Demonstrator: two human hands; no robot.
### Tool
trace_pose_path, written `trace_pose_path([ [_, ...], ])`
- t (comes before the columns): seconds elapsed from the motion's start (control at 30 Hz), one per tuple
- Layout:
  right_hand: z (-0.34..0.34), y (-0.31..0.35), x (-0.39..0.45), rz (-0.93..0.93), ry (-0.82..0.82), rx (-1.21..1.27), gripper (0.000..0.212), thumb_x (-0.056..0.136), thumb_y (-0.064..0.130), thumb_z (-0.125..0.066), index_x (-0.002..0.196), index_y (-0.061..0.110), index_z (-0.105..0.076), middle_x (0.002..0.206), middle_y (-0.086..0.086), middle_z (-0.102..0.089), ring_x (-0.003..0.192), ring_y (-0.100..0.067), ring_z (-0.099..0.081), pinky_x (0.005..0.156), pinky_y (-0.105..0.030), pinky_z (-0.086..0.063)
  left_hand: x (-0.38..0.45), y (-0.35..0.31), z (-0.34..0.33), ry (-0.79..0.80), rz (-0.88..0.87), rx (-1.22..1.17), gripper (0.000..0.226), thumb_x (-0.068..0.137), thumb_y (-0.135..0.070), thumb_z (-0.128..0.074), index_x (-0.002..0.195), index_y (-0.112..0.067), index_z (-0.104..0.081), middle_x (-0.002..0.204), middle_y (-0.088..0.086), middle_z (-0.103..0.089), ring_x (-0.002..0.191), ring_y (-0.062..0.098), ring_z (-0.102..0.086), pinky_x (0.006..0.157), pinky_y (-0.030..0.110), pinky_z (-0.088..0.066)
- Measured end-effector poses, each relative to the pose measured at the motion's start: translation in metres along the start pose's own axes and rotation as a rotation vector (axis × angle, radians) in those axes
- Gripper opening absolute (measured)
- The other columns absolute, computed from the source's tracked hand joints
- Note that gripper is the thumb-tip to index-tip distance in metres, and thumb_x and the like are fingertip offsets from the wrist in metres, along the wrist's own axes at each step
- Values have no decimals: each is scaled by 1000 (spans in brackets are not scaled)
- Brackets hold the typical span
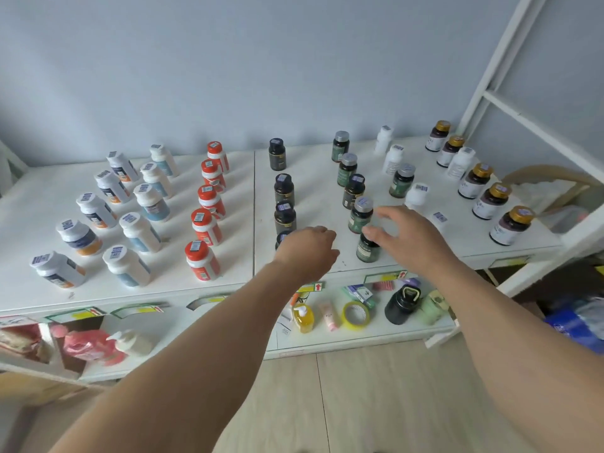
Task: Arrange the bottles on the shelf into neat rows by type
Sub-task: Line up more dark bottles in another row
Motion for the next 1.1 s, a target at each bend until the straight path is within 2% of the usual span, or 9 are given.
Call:
trace_pose_path([
  [0.13,-15,-50,-14,-20,85,-5,64,82,59,-60,134,24,-49,138,6,-50,127,-15,-44,101,-35,-38,-4,-23,-43,91,79,-45,44,95,-45,-48,125,-13,-51,125,3,-55,117,25,-50,89,37,-42],
  [0.27,-38,-102,-16,-3,192,-69,60,85,52,-62,136,24,-47,143,6,-45,129,-15,-42,101,-31,-35,-2,-44,-78,53,180,-98,61,92,-51,-51,137,-12,-42,145,4,-40,136,22,-33,108,36,-31],
  [0.37,-54,-128,-9,78,225,-130,57,85,49,-63,135,23,-50,142,7,-46,127,-17,-43,101,-29,-34,2,-52,-96,30,263,-98,72,91,-55,-51,143,-9,-35,151,5,-31,142,22,-23,115,34,-23],
  [0.5,-68,-145,1,193,156,-165,50,84,37,-70,127,14,-58,134,1,-51,119,-23,-49,101,-32,-36,10,-61,-112,-31,340,-14,73,88,-60,-52,135,-5,-43,139,6,-41,132,24,-33,110,34,-29],
  [0.63,-76,-152,7,276,2,-159,38,73,20,-80,107,10,-67,112,-4,-61,98,-32,-55,86,-42,-46,16,-66,-115,-97,390,39,65,88,-60,-53,122,-5,-53,130,8,-49,125,26,-42,103,35,-35],
  [0.73,-79,-155,9,317,-40,-163,37,68,15,-83,101,11,-67,106,-5,-62,90,-33,-54,80,-42,-48,16,-65,-117,-139,409,30,58,89,-57,-53,117,-5,-56,128,7,-52,123,26,-44,101,35,-36],
  [0.83,-80,-157,8,340,-54,-164,37,68,9,-81,102,11,-66,107,-5,-62,90,-32,-53,80,-41,-48,14,-65,-116,-166,409,21,55,88,-55,-56,110,-5,-58,123,7,-54,120,26,-47,98,35,-37],
  [0.97,-80,-158,8,315,-44,-174,37,69,8,-79,103,13,-65,109,-3,-61,93,-30,-52,82,-38,-45,15,-66,-114,-137,422,-1,56,89,-54,-57,117,-5,-57,131,7,-52,126,25,-44,102,34,-35],
  [1.1,-78,-155,11,247,72,-187,36,80,21,-71,113,14,-63,119,-3,-57,106,-29,-48,91,-37,-39,13,-65,-109,-99,415,-44,63,89,-56,-54,128,-6,-51,140,6,-46,133,22,-37,108,32,-31],
])
Point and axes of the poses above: each hand's wrist, its own x-axis towards the middle knuckle, its own z-axis out of the back of the hand, y = z × x, the point moved 5 cm from there along x, towards the middle knuckle
